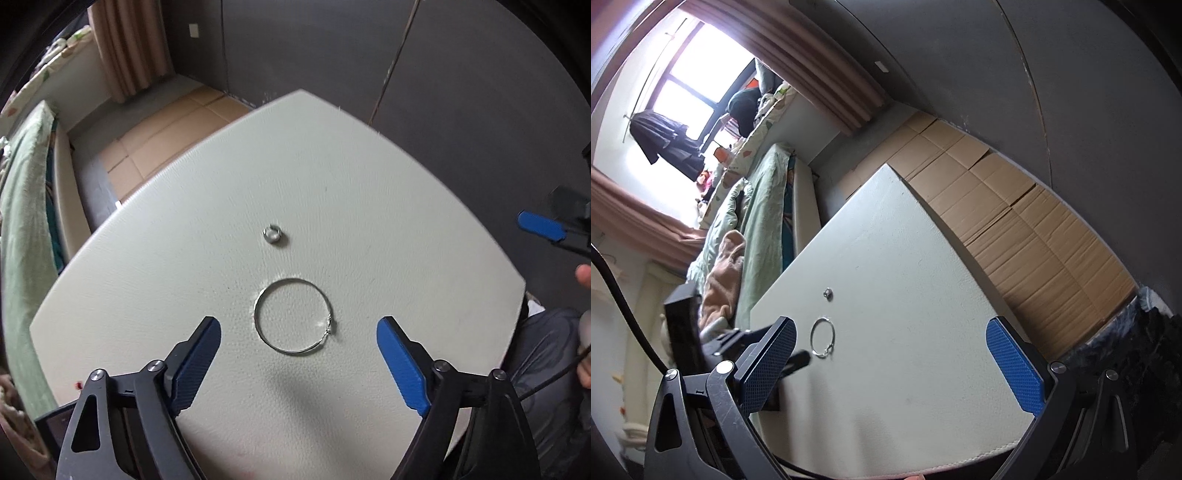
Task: Organize jewelry
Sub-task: 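Move the left gripper to the silver hoop bangle and grasp its rim, then lift the silver bangle and carry it over the box with the left gripper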
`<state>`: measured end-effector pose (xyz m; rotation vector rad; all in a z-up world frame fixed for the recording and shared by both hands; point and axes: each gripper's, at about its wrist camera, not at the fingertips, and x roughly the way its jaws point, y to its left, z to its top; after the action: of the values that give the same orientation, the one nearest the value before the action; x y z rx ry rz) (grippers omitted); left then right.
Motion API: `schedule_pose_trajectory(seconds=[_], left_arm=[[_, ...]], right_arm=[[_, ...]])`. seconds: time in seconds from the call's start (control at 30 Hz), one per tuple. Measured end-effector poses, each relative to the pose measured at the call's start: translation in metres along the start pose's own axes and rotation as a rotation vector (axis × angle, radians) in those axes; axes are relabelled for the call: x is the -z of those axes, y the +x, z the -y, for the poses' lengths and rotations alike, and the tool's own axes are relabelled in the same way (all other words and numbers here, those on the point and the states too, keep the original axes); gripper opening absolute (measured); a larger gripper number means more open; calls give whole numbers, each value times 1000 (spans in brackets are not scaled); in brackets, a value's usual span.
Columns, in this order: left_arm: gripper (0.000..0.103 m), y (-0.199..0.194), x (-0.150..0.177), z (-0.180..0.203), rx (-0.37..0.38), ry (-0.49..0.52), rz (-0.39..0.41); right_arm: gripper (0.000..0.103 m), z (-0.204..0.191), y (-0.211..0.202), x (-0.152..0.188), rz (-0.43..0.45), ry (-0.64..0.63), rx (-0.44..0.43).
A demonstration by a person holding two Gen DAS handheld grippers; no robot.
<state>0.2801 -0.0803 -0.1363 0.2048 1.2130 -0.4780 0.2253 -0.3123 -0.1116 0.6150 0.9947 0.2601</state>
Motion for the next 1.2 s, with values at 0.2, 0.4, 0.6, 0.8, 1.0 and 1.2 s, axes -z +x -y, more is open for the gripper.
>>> schedule_pose_trajectory(seconds=[0.2, 0.4, 0.6, 0.8, 1.0, 1.2], left_arm=[[74, 14, 0, -2, 2, 7, -20], [68, 15, 2, 6, -42, 52, -6], [46, 10, 1, -11, -19, -13, -3], [11, 11, -5, -19, 9, -12, -8], [10, 10, -8, -23, -2, -20, 9], [10, 4, -10, -11, 15, -25, 35]], right_arm=[[103, -1, 11, -3, -25, 4, 7], [103, -4, 19, -2, -51, -1, -1], [103, -5, 22, -1, -60, -4, -1], [103, -4, 25, 0, -64, -6, 17], [103, -8, 28, 1, -71, -9, 30], [103, -11, 30, 2, -75, -17, 25]])
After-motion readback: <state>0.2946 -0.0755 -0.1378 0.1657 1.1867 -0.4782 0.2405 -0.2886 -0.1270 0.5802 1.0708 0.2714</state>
